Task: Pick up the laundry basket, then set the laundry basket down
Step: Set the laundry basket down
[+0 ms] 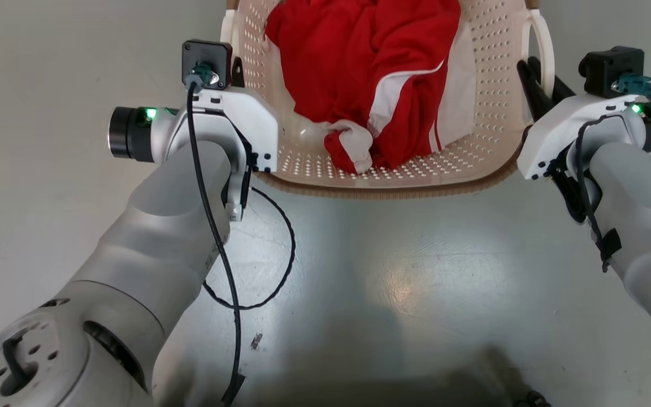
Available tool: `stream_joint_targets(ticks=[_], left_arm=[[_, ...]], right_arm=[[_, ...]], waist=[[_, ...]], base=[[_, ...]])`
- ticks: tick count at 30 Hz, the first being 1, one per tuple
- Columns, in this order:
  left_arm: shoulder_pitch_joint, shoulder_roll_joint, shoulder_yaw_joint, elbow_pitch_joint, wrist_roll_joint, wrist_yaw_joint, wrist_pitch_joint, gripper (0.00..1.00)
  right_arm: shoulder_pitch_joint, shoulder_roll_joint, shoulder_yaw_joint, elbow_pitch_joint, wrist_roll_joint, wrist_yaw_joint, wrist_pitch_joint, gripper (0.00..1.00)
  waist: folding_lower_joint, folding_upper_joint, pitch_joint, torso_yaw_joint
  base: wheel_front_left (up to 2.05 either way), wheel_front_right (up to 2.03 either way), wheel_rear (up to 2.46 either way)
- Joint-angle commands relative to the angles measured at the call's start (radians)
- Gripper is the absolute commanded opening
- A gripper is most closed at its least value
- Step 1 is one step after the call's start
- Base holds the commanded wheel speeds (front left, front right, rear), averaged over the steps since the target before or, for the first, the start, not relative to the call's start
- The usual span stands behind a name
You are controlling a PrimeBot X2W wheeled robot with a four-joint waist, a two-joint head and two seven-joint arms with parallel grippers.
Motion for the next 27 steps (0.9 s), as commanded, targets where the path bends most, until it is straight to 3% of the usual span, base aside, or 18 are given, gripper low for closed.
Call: stream_joint_targets(ticks=[1,13,27], left_arm=[[-0.026,0.022,0.027,-0.021,0.038,0.007,-0.015,0.00],[-0.005,0.022,0.166,-0.063,0.182,-0.003,-0.015,0.00],[0.009,0.012,0.266,-0.045,0.280,-0.030,-0.015,0.00]], right_arm=[[0.048,-0.002,-0.009,-0.027,-0.041,0.015,-0.011,0.00],[0.074,0.009,-0.176,-0.060,-0.181,0.015,-0.012,0.00],[0.095,0.025,-0.269,-0.068,-0.264,0.015,-0.012,0.00]], waist=[[-0.0001,0.0000,0.022,0.006],[-0.0001,0.0000,0.068,0.012],[-0.0001,0.0000,0.101,0.008]], base=[[0.00,0.00,0.00],[0.00,0.00,0.00],[0.00,0.00,0.00]])
